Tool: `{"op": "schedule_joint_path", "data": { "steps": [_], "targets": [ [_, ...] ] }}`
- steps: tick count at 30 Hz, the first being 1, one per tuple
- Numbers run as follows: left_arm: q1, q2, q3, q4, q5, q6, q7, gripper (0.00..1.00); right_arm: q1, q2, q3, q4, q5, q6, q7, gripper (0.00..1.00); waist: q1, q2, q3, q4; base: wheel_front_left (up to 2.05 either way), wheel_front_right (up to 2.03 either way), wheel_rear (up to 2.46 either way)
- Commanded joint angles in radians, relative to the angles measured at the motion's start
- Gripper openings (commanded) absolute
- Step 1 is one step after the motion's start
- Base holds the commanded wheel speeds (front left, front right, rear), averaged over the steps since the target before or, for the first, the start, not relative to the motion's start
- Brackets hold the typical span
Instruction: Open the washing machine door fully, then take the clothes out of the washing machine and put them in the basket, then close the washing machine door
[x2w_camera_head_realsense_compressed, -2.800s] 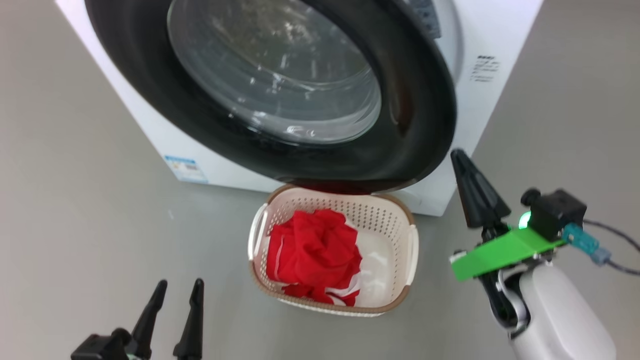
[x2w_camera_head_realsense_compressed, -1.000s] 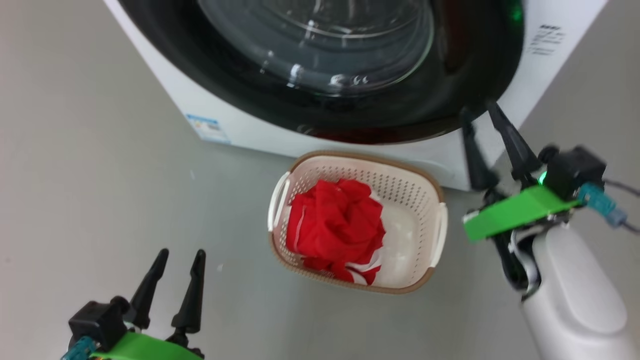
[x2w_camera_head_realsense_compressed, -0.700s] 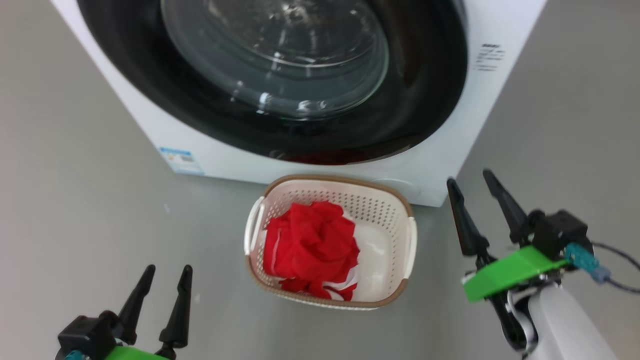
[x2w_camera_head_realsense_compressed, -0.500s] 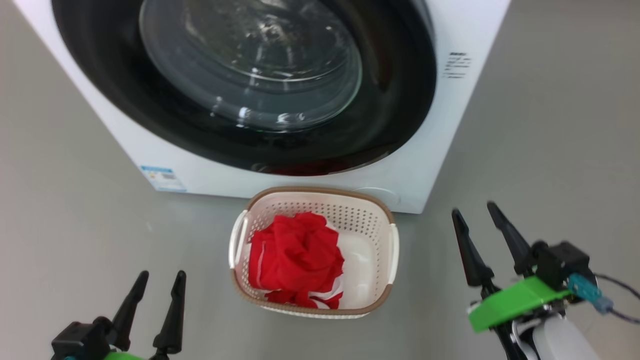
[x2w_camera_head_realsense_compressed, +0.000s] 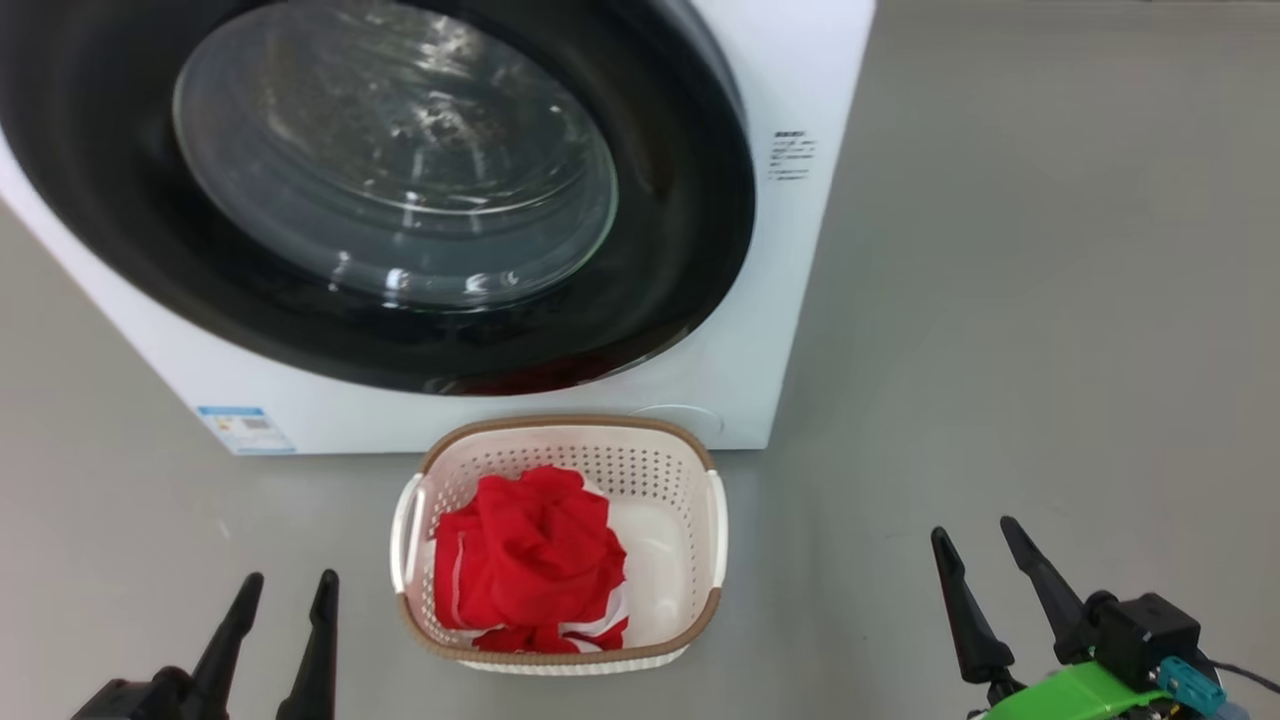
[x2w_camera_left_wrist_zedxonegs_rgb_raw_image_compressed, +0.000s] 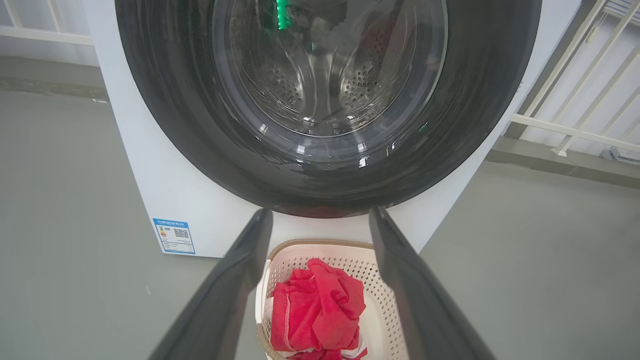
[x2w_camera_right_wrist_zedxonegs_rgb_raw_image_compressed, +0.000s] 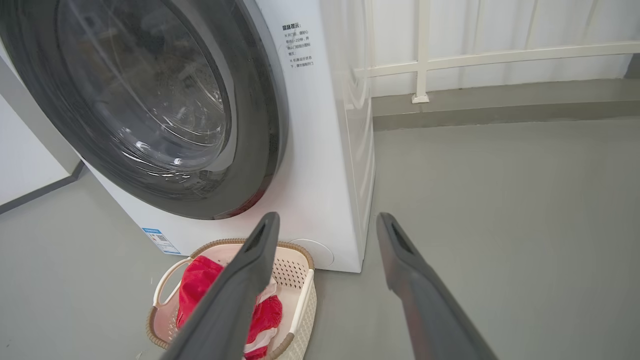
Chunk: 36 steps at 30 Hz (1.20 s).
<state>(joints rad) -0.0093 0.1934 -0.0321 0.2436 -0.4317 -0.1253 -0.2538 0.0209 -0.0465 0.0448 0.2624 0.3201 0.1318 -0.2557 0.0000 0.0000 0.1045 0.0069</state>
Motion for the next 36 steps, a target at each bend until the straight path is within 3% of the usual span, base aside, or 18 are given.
{"op": "schedule_joint_path", "data": {
  "steps": [1, 7, 30, 31, 36],
  "targets": [
    [-0.007, 0.023, 0.046, -0.029, 0.008, -0.005, -0.008, 1.0, 0.002, -0.004, 0.017, -0.031, -0.001, -0.001, -0.006, 1.0, 0.0, 0.0, -0.018, -0.026, 0.0, 0.0, 0.0],
    [0.018, 0.02, 0.055, -0.043, 0.016, -0.005, -0.008, 1.0, 0.048, -0.004, -0.006, -0.05, -0.003, -0.001, -0.006, 1.0, 0.0, 0.0, -0.034, -0.055, 0.0, 0.0, 0.0],
    [0.043, 0.007, 0.053, -0.045, 0.014, -0.005, -0.008, 1.0, 0.091, -0.004, -0.034, -0.067, -0.001, -0.001, -0.006, 1.0, 0.0, 0.0, -0.047, -0.061, 0.0, 0.0, 0.0],
    [0.053, -0.007, 0.017, -0.023, 0.01, 0.0, 0.0, 0.0, 0.102, 0.008, -0.054, -0.039, -0.004, 0.0, 0.0, 0.0, 0.0, 0.0, -0.047, -0.061, 0.0, 0.0, 0.0],
    [0.056, -0.034, 0.007, 0.017, -0.005, 0.001, 0.01, 0.0, 0.102, 0.017, -0.048, 0.003, 0.011, 0.0, 0.003, 0.0, 0.0, 0.0, -0.047, -0.06, 0.0, 0.0, 0.0]
  ]
}}
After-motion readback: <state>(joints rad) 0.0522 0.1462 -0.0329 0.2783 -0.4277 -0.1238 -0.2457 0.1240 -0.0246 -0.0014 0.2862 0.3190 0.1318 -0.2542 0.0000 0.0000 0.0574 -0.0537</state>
